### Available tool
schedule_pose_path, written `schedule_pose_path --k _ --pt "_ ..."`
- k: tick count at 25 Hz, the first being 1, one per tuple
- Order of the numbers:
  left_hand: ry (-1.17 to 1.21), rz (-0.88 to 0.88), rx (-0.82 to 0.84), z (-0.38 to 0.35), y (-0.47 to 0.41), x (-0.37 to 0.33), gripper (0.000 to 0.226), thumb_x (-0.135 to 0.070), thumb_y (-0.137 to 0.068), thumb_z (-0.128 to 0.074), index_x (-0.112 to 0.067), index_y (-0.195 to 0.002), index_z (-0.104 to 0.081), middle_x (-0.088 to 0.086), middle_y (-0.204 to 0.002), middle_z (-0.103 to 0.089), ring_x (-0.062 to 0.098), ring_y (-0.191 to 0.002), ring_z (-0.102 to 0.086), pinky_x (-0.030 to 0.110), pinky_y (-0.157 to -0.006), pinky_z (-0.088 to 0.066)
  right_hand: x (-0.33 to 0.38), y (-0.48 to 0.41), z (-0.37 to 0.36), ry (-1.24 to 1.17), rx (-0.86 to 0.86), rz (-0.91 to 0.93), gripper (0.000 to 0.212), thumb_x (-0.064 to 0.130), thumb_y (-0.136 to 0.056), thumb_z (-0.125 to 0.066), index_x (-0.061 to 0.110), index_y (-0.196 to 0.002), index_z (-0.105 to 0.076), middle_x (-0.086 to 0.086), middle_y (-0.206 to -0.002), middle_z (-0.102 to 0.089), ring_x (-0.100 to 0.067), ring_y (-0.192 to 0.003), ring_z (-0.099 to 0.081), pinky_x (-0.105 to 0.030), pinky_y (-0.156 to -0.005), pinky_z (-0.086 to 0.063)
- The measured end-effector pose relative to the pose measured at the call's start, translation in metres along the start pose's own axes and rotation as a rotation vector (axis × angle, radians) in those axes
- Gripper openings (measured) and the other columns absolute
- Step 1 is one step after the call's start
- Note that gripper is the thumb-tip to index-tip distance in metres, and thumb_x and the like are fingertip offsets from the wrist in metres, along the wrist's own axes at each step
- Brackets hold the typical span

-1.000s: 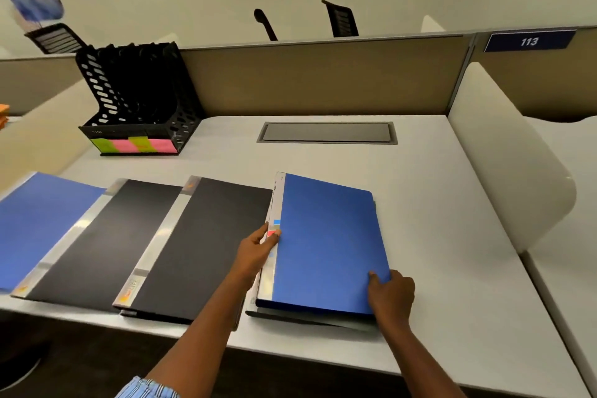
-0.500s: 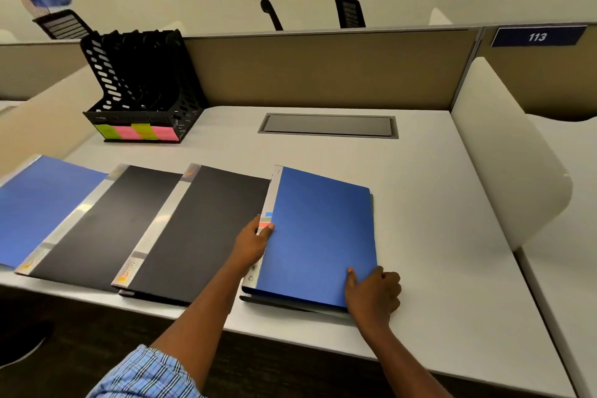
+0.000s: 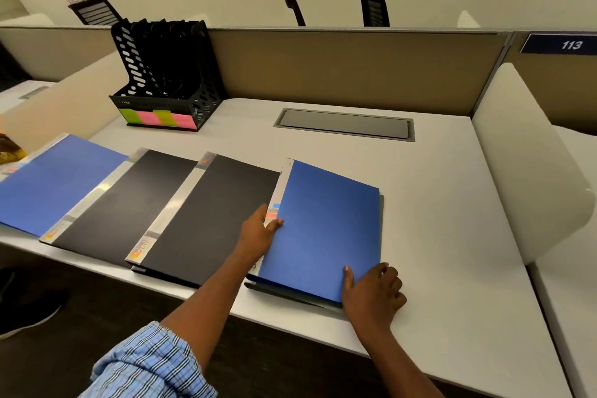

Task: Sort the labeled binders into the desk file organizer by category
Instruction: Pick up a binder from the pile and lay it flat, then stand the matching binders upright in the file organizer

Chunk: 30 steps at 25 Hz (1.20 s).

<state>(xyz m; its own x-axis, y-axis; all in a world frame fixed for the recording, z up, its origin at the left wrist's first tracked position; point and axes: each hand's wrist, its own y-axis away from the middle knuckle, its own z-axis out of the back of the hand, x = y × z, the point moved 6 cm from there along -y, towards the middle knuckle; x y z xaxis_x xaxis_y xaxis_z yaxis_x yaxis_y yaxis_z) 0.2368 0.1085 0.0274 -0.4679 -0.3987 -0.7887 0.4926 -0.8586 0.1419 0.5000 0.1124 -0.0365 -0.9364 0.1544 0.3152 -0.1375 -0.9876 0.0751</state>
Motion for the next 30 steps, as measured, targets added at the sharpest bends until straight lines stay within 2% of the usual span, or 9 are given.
schedule_pose_path --k 3,6,10,13,16,20,26,28,30 --pt "-0.102 -0.036 -0.144 0.009 0.014 -0.006 0.054 -0.033 -0.097 -0.048 -0.007 -0.143 -0.036 0.012 -0.143 -0.045 0.026 -0.131 -0.044 0.031 -0.101 -0.039 0.022 0.007 0.012 -0.170 -0.051 0.114 0.075 0.055 -0.091 -0.048 0.006 -0.145 -0.032 -0.014 -0.142 -0.037 -0.030 -0.130 -0.037 -0.043 -0.106 -0.031" --pt "-0.092 -0.145 -0.184 0.013 0.033 -0.003 0.048 -0.027 -0.098 -0.045 -0.008 -0.142 -0.039 0.013 -0.144 -0.046 0.026 -0.136 -0.039 0.034 -0.105 -0.038 0.066 0.025 0.019 -0.340 -0.070 0.316 0.061 0.044 -0.091 -0.057 0.008 -0.139 -0.044 -0.014 -0.137 -0.042 -0.030 -0.127 -0.042 -0.042 -0.106 -0.035" --pt "0.014 -0.166 -0.243 0.044 0.052 0.016 0.040 -0.025 -0.098 -0.046 -0.007 -0.133 -0.052 0.013 -0.133 -0.056 0.026 -0.128 -0.050 0.043 -0.102 -0.046 0.123 0.056 0.017 -0.390 0.013 0.529 0.054 0.043 -0.094 -0.052 0.013 -0.138 -0.045 -0.008 -0.138 -0.044 -0.024 -0.130 -0.039 -0.035 -0.110 -0.028" --pt "-0.001 -0.156 -0.333 0.080 0.058 0.040 0.031 -0.019 -0.098 -0.047 -0.004 -0.123 -0.060 0.013 -0.118 -0.065 0.024 -0.113 -0.059 0.027 -0.093 -0.046 0.162 0.076 0.013 -0.403 0.047 0.624 0.051 0.041 -0.095 -0.051 0.012 -0.137 -0.045 -0.008 -0.139 -0.044 -0.023 -0.131 -0.039 -0.034 -0.111 -0.027" --pt "-0.023 -0.190 -0.381 0.122 0.057 0.065 0.026 -0.017 -0.097 -0.047 -0.007 -0.114 -0.065 0.010 -0.104 -0.068 0.018 -0.099 -0.058 0.025 -0.082 -0.044 0.206 0.096 0.009 -0.416 0.026 0.667 0.049 0.041 -0.096 -0.050 0.012 -0.136 -0.047 -0.007 -0.137 -0.047 -0.021 -0.128 -0.042 -0.034 -0.109 -0.034" --pt "0.052 -0.188 -0.311 0.188 0.049 0.112 0.027 -0.021 -0.099 -0.044 -0.009 -0.110 -0.066 0.007 -0.097 -0.068 0.020 -0.092 -0.062 0.037 -0.081 -0.053 0.279 0.139 -0.006 -0.441 0.034 0.682 0.048 0.039 -0.096 -0.050 0.013 -0.135 -0.046 -0.006 -0.136 -0.047 -0.019 -0.127 -0.043 -0.030 -0.107 -0.038" --pt "0.135 -0.171 -0.283 0.267 0.047 0.176 0.021 -0.023 -0.098 -0.047 -0.020 -0.083 -0.061 0.007 -0.074 -0.063 0.015 -0.066 -0.056 0.029 -0.060 -0.048 0.364 0.197 -0.040 -0.402 0.111 0.706 0.051 0.041 -0.097 -0.047 0.014 -0.140 -0.041 -0.006 -0.145 -0.040 -0.018 -0.135 -0.035 -0.029 -0.112 -0.027" --pt "0.166 -0.145 -0.269 0.281 0.046 0.194 0.021 -0.024 -0.098 -0.047 -0.025 -0.078 -0.056 0.002 -0.075 -0.060 0.011 -0.066 -0.052 0.024 -0.062 -0.045 0.380 0.210 -0.053 -0.361 0.155 0.704 0.055 0.043 -0.098 -0.045 0.014 -0.144 -0.036 -0.006 -0.151 -0.035 -0.019 -0.140 -0.029 -0.031 -0.115 -0.022" --pt "0.230 -0.111 -0.271 0.287 0.041 0.209 0.020 -0.024 -0.097 -0.049 -0.034 -0.081 -0.054 -0.006 -0.081 -0.059 0.005 -0.075 -0.053 0.018 -0.068 -0.043 0.395 0.212 -0.064 -0.325 0.192 0.701 0.058 0.044 -0.098 -0.042 0.015 -0.147 -0.032 -0.006 -0.154 -0.030 -0.019 -0.143 -0.024 -0.032 -0.117 -0.018"
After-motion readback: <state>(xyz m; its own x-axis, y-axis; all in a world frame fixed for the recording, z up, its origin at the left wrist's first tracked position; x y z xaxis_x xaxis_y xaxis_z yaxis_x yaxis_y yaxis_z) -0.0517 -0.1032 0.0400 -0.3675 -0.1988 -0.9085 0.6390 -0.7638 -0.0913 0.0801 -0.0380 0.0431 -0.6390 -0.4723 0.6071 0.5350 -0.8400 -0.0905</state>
